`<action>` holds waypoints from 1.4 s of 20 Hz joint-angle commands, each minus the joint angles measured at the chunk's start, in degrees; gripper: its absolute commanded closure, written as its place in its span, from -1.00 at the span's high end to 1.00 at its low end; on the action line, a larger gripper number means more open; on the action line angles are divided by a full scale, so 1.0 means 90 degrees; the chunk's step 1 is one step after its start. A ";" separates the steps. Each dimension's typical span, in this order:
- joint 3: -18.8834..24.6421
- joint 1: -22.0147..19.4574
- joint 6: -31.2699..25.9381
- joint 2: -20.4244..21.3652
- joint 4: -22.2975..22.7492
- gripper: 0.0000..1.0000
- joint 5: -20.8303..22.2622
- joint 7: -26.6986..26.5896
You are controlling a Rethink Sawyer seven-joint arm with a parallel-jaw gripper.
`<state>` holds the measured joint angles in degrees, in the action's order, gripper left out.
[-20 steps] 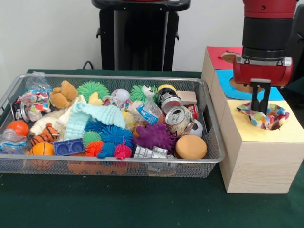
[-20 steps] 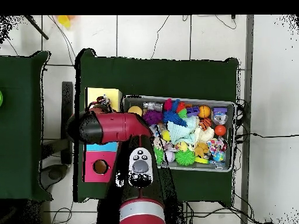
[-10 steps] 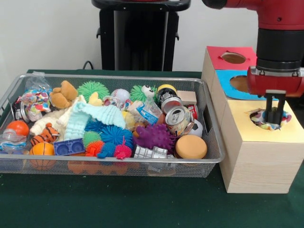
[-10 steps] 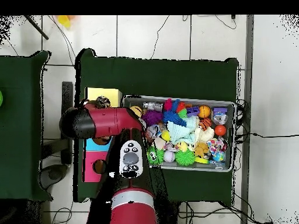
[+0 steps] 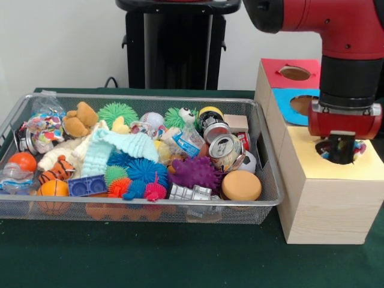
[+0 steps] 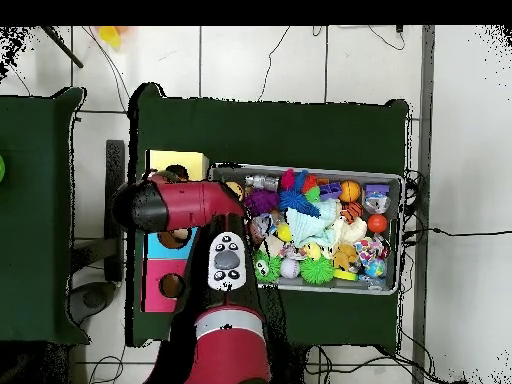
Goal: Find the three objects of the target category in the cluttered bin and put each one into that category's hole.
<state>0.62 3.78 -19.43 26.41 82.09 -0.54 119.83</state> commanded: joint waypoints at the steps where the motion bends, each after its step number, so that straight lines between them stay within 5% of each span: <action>1: 0.0528 -0.0254 0.0069 -0.0442 -0.0174 -1.00 0.0199 0.0166; 6: 0.0628 -0.0418 0.0236 -0.0733 -0.0314 -1.00 0.0345 -0.0050; 11: 0.0579 -0.0369 0.0151 -0.0509 -0.0121 -1.00 0.0290 0.0119; 20: 0.0614 -0.0311 -0.0598 0.0809 0.0674 -1.00 -0.0050 0.0325; 28: 0.0177 -0.0095 -0.2089 0.1737 0.0671 -1.00 -0.0160 0.0379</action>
<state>1.11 3.14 -26.58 35.42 84.27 -0.56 119.83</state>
